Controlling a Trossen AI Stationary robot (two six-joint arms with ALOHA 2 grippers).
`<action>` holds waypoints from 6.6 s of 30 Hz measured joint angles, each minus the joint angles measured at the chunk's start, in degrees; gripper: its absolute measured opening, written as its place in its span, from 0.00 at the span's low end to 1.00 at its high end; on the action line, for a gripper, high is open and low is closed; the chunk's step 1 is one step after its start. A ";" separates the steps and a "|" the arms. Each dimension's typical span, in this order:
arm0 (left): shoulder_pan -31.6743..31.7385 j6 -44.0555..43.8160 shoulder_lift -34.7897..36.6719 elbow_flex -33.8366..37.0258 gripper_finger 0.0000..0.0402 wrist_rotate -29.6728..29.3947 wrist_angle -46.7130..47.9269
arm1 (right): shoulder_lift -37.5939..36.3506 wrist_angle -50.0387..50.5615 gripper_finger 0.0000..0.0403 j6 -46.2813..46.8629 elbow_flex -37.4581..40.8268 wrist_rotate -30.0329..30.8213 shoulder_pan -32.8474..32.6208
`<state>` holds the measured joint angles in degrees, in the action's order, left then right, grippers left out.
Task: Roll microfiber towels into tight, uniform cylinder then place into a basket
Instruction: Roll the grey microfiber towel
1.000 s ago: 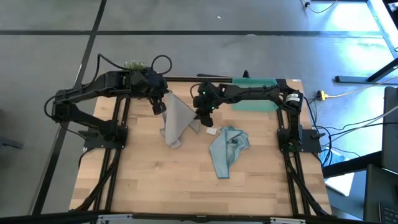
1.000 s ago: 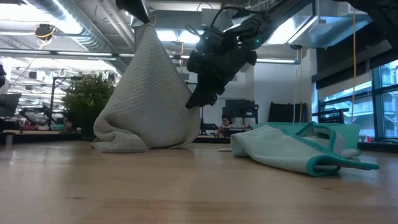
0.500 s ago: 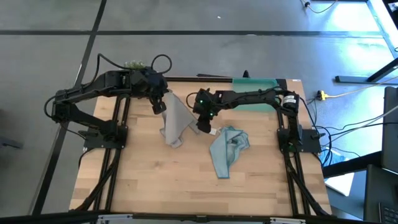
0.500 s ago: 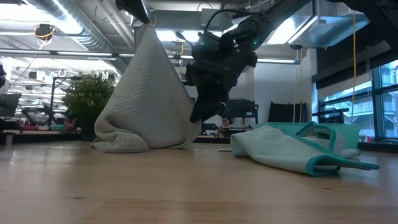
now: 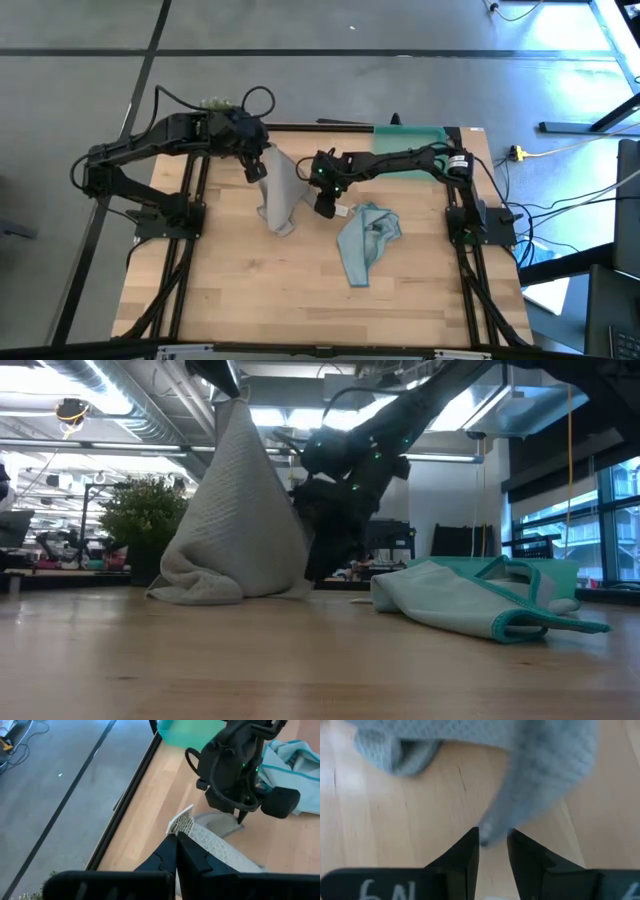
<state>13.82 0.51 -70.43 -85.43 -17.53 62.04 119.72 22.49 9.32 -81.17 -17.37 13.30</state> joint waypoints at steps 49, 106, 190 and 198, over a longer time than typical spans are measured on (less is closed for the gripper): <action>3.93 -12.22 -0.87 -10.54 0.00 -10.73 12.92 | -11.67 33.84 0.00 -19.00 -31.98 23.41 6.61; -18.84 -34.38 -10.56 -7.75 0.00 4.36 25.41 | -5.16 45.23 0.00 -45.68 -36.52 -3.82 12.90; -18.09 -47.29 -14.64 45.27 0.18 21.44 -14.61 | -4.88 -1.39 0.27 -18.39 8.85 3.80 -1.11; -26.16 -55.23 -14.71 45.53 0.18 30.67 -24.30 | -4.90 -4.53 0.27 -18.53 11.28 6.07 1.59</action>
<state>-12.34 -54.72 -85.14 -39.90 13.14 37.75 114.83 17.96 -9.21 -69.88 -11.30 14.89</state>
